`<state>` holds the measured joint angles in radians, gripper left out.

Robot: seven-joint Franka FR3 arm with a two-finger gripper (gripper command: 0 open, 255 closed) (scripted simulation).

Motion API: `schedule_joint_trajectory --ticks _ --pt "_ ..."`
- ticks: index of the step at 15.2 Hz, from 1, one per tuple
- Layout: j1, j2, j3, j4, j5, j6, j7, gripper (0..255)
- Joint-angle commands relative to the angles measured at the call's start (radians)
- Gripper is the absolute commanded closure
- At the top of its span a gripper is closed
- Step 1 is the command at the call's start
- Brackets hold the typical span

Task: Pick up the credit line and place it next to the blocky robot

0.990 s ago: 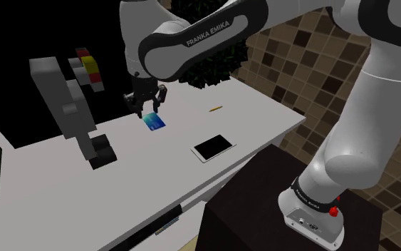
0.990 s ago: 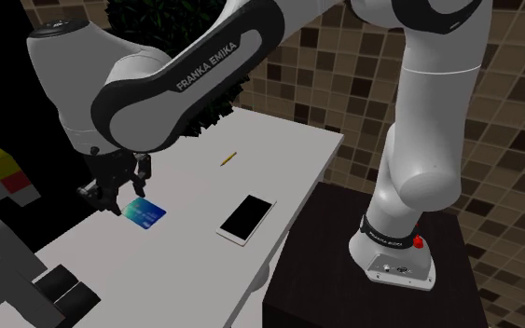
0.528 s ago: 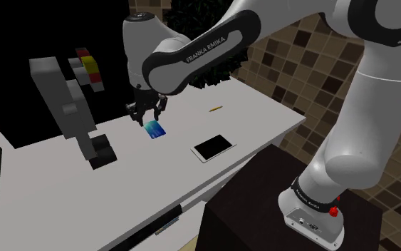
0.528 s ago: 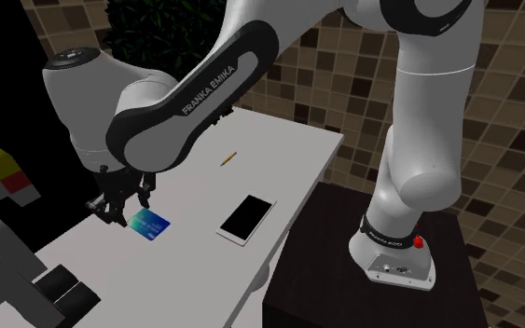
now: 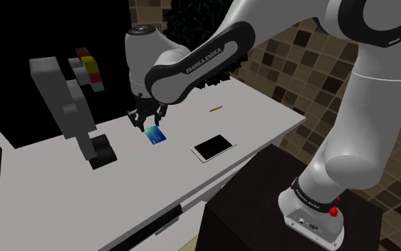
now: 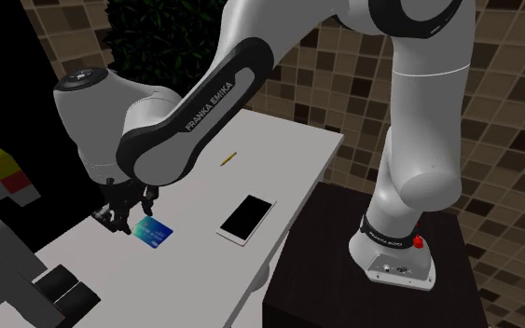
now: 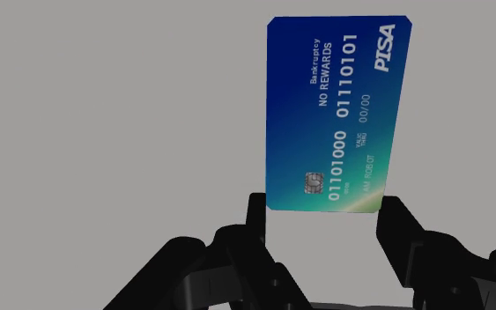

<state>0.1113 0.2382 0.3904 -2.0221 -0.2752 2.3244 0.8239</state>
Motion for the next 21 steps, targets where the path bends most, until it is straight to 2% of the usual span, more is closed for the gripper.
schedule_joint_trajectory --ticks 1,3,4,9,13,21 --pt "0.000 0.000 0.000 0.000 0.000 0.001 0.000 255" --pt "0.000 0.000 0.000 0.000 0.000 0.001 0.000 255" --pt "0.000 0.000 0.000 0.000 0.000 0.001 0.000 0" --pt "0.000 0.000 0.000 0.000 0.000 0.001 0.000 0" --pt "-0.007 -0.079 0.019 0.032 0.055 -0.101 -0.036 0" --pt "-0.006 -0.079 0.018 0.032 0.055 -0.101 -0.036 0"
